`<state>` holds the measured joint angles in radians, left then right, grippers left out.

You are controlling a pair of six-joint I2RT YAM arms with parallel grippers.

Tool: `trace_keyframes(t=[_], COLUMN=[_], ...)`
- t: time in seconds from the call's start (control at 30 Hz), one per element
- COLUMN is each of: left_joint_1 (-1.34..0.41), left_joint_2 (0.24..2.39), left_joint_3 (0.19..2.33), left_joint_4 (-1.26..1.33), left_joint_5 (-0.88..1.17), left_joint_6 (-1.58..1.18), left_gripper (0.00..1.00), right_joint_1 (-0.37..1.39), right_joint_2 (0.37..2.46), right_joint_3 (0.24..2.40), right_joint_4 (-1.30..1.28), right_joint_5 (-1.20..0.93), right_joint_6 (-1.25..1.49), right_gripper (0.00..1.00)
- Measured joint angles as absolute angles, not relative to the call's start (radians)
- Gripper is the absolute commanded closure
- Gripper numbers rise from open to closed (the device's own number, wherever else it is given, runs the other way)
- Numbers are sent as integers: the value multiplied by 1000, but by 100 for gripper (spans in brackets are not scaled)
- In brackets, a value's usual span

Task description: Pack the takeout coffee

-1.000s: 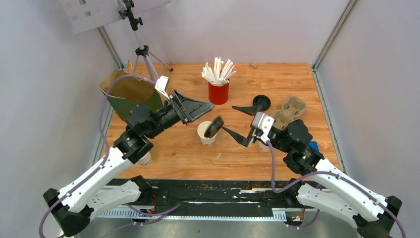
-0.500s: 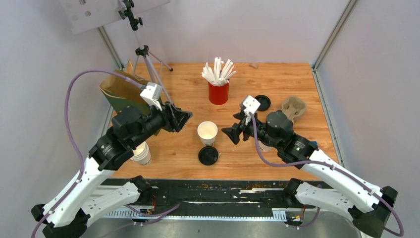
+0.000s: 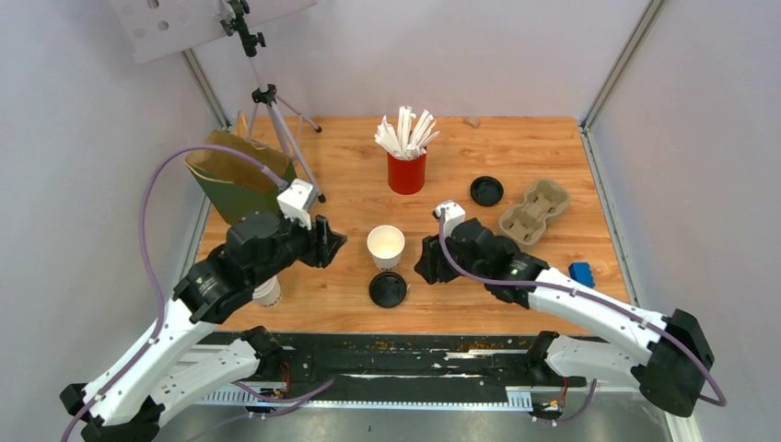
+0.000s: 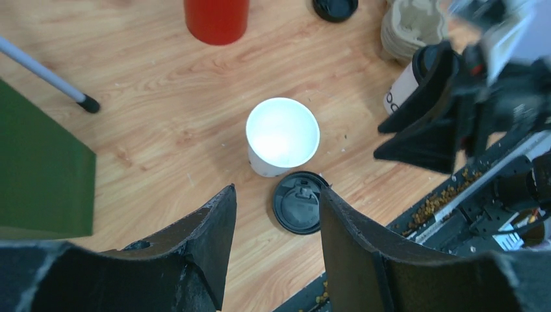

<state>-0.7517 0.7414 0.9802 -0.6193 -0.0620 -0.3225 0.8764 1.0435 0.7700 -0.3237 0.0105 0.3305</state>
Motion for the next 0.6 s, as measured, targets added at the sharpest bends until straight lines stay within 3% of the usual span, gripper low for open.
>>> trace_keyframes(t=[0.6], left_joint_1=[-752], left_joint_2=[591], left_joint_3=[964], left_joint_4=[-609], left_joint_5=[-211], left_joint_6=[-314], left_gripper=[45], right_joint_1=[960], right_joint_2=[1375], right_joint_3=[598], right_joint_4=[-37], right_joint_5=[53], right_joint_6=[686], right_gripper=[58])
